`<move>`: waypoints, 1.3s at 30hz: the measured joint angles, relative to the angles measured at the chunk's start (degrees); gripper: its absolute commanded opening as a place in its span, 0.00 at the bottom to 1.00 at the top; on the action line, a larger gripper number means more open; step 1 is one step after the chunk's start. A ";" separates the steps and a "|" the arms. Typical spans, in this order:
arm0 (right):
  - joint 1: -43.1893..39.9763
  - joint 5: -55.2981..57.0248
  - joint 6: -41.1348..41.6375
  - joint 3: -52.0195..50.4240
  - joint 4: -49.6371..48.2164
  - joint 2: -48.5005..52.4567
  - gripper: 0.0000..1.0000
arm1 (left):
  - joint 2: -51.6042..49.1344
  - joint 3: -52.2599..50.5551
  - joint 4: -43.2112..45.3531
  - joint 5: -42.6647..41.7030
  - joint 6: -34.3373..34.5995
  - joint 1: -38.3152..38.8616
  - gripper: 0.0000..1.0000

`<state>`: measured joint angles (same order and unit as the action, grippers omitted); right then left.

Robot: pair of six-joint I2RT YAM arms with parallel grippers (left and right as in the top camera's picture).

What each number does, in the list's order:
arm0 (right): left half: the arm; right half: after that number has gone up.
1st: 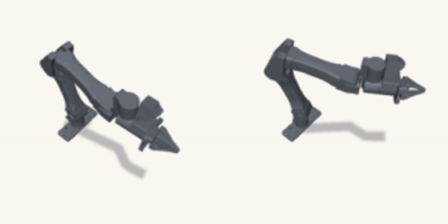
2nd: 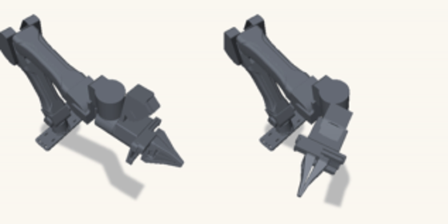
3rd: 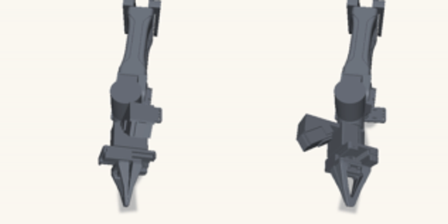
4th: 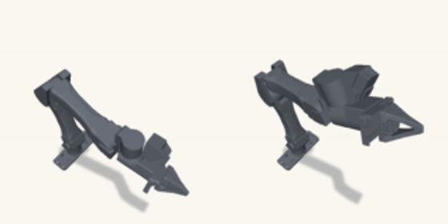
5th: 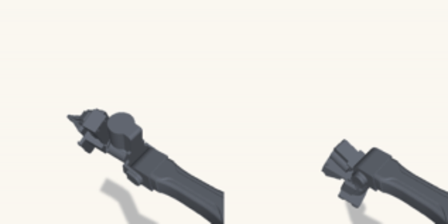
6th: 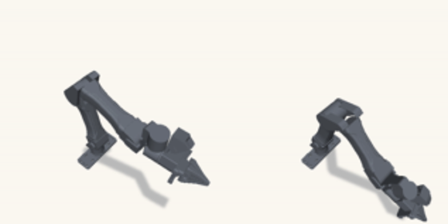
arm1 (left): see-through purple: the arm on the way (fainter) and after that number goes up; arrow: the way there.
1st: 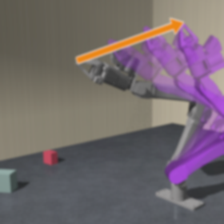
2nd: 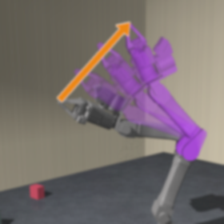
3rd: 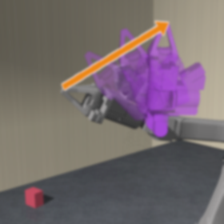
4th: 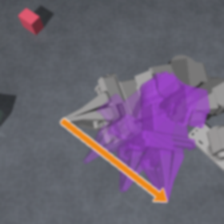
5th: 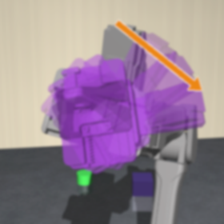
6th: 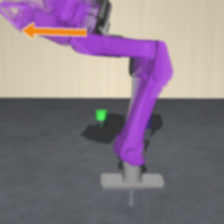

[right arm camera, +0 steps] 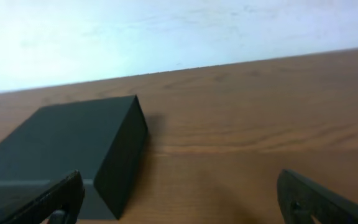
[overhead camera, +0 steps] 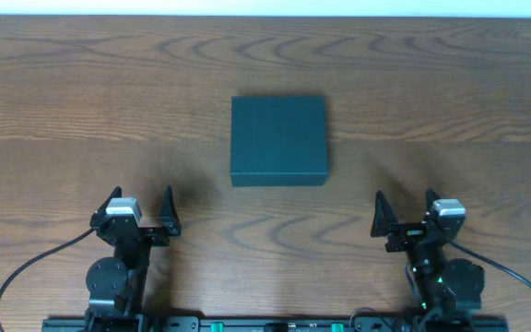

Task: Pack container

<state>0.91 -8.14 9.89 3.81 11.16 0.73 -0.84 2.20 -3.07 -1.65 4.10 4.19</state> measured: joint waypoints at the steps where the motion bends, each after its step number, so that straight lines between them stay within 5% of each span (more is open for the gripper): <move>1: 0.00 -0.79 -3.06 0.00 -0.04 0.00 0.99 | 0.00 0.00 0.00 0.50 0.00 0.00 0.95; 5: 0.00 -1.86 -14.23 0.00 -0.04 0.00 0.99 | 0.00 0.00 0.13 2.49 0.00 0.00 0.96; 11: 0.00 -2.40 -20.46 0.00 -0.04 0.00 0.99 | 0.00 0.00 0.17 3.65 -0.11 0.00 0.95; 39: 0.00 -2.43 -22.10 0.00 -0.04 0.00 0.99 | 0.00 0.00 0.17 3.80 -0.92 0.00 0.95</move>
<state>0.91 -10.57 -12.21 3.81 11.11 0.73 -0.84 2.20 -2.90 2.15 3.18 4.19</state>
